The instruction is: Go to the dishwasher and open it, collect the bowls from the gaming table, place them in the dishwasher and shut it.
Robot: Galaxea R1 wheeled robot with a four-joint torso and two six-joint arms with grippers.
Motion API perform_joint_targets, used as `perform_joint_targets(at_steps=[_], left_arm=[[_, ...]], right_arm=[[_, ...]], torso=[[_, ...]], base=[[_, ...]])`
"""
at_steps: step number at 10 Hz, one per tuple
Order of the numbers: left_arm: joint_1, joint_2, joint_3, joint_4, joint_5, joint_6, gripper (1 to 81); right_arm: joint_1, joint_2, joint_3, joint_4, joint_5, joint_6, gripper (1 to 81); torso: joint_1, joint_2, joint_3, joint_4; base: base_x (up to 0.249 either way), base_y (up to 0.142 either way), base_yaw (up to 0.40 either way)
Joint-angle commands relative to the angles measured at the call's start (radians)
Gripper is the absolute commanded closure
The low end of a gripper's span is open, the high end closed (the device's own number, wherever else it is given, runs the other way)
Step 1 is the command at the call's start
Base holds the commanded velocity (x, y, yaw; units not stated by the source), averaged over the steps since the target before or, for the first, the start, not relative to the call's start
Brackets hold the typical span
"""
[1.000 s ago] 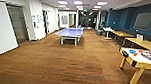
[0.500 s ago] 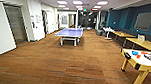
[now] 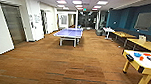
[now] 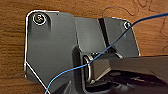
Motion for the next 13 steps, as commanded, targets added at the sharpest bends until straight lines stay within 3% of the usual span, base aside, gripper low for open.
perform_joint_targets(at_steps=[1,13], left_arm=[[-0.039,-0.003,0.006,0.002,0.045,0.003,1.0],[-0.039,0.004,0.006,0.005,0.046,0.003,1.0]], right_arm=[[0.047,0.000,0.015,-0.013,-0.049,-0.003,1.0],[0.047,0.002,0.012,-0.013,-0.049,-0.003,1.0]], torso=[[0.000,0.000,0.000,0.000],[0.000,0.000,0.000,0.000]], base=[[0.185,0.000,0.000],[0.183,0.000,0.000]])
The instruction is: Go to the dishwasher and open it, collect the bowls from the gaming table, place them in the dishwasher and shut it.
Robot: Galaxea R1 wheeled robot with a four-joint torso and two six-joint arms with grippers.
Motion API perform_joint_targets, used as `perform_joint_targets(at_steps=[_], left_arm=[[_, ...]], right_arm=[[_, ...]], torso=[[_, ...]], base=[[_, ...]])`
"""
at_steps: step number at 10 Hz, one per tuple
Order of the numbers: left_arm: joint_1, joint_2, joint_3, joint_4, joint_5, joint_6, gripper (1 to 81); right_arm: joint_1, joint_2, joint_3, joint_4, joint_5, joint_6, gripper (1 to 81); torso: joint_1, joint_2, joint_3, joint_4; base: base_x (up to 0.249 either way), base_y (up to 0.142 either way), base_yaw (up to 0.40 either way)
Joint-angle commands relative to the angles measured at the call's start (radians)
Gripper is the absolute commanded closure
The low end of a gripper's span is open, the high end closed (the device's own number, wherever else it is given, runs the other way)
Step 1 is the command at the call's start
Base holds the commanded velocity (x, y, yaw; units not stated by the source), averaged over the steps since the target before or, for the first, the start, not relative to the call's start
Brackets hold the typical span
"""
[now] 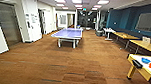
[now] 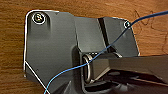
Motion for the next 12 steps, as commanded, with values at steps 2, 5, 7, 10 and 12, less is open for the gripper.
perform_joint_targets(at_steps=[2,5,7,10,12], left_arm=[[-0.039,-0.001,0.004,0.005,0.047,0.003,1.0],[-0.039,0.000,0.004,0.005,0.047,0.003,1.0],[-0.039,0.002,0.006,0.006,0.047,0.003,1.0],[-0.039,0.003,0.004,0.006,0.047,0.005,1.0],[-0.039,0.003,0.004,0.006,0.047,0.003,1.0]], right_arm=[[0.046,0.001,0.012,-0.013,-0.051,-0.003,1.0],[0.046,0.001,0.013,-0.013,-0.051,-0.003,1.0],[0.046,0.001,0.013,-0.013,-0.051,-0.003,1.0],[0.046,0.001,0.013,-0.013,-0.051,-0.003,1.0],[0.046,0.001,0.010,-0.013,-0.051,-0.003,1.0]], torso=[[0.000,0.000,0.000,0.000],[0.000,0.000,0.000,0.000],[0.000,0.000,0.000,0.000],[0.000,0.000,0.000,0.000],[0.000,0.000,0.000,0.000]], base=[[0.171,0.000,0.000],[0.170,0.000,0.000],[0.171,0.000,0.000],[0.170,0.000,0.000],[0.171,0.000,0.000]])
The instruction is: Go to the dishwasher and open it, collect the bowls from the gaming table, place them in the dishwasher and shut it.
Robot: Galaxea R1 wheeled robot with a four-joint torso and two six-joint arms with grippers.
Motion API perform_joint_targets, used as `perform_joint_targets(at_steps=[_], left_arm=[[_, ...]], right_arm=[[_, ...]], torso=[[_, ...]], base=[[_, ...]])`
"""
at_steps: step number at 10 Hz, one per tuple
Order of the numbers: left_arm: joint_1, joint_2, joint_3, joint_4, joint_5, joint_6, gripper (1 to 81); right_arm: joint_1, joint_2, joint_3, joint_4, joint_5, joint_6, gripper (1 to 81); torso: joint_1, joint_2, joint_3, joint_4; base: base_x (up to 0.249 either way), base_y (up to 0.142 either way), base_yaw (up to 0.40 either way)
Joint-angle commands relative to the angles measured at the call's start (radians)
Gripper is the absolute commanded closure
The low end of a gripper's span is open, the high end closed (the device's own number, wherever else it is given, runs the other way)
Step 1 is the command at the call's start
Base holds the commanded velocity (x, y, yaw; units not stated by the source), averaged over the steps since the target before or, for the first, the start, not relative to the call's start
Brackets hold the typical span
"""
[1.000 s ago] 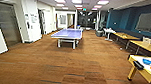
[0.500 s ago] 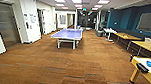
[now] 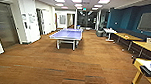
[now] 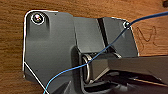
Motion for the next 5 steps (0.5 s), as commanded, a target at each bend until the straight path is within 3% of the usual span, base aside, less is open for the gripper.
perform_joint_targets(at_steps=[1,5], left_arm=[[-0.039,0.000,0.009,0.006,0.047,0.004,1.0],[-0.039,0.000,0.007,0.007,0.047,0.004,1.0]], right_arm=[[0.049,-0.001,0.011,-0.013,-0.051,-0.003,1.0],[0.048,-0.001,0.009,-0.013,-0.051,-0.003,1.0]], torso=[[0.000,0.000,0.000,0.000],[0.000,0.000,0.000,0.000]], base=[[0.170,0.000,0.000],[0.170,0.000,0.000]])
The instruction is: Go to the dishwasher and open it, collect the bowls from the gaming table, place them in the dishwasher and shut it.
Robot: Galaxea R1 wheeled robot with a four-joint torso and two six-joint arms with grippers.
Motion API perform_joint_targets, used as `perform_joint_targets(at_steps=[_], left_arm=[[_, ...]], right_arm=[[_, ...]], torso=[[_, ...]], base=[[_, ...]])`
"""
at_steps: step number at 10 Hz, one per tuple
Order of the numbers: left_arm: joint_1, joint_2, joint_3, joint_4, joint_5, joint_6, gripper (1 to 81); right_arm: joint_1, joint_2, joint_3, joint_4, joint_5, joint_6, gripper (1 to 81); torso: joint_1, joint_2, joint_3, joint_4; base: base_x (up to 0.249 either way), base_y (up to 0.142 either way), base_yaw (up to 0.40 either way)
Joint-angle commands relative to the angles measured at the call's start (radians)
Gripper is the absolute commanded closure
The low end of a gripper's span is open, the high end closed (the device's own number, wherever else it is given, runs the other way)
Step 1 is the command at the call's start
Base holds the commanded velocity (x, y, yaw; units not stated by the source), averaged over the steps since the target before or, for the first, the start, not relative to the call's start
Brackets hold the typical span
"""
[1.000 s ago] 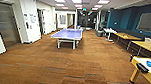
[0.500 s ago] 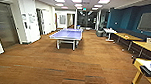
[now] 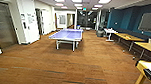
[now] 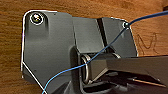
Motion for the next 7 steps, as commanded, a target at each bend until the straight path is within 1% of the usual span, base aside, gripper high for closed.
perform_joint_targets(at_steps=[1,5,7], left_arm=[[-0.039,-0.003,0.007,0.007,0.047,0.004,1.0],[-0.039,-0.001,0.009,0.007,0.047,0.004,1.0],[-0.039,-0.001,0.007,0.009,0.048,0.003,1.0]], right_arm=[[0.048,-0.001,0.009,-0.013,-0.051,-0.003,1.0],[0.048,-0.001,0.009,-0.013,-0.051,-0.003,1.0],[0.048,-0.001,0.009,-0.013,-0.051,-0.003,1.0]], torso=[[0.000,0.000,0.000,0.000],[0.000,0.000,0.000,0.000],[0.000,0.000,0.000,0.000]], base=[[0.168,0.000,0.000],[0.167,0.000,0.000],[0.112,0.000,0.000]])
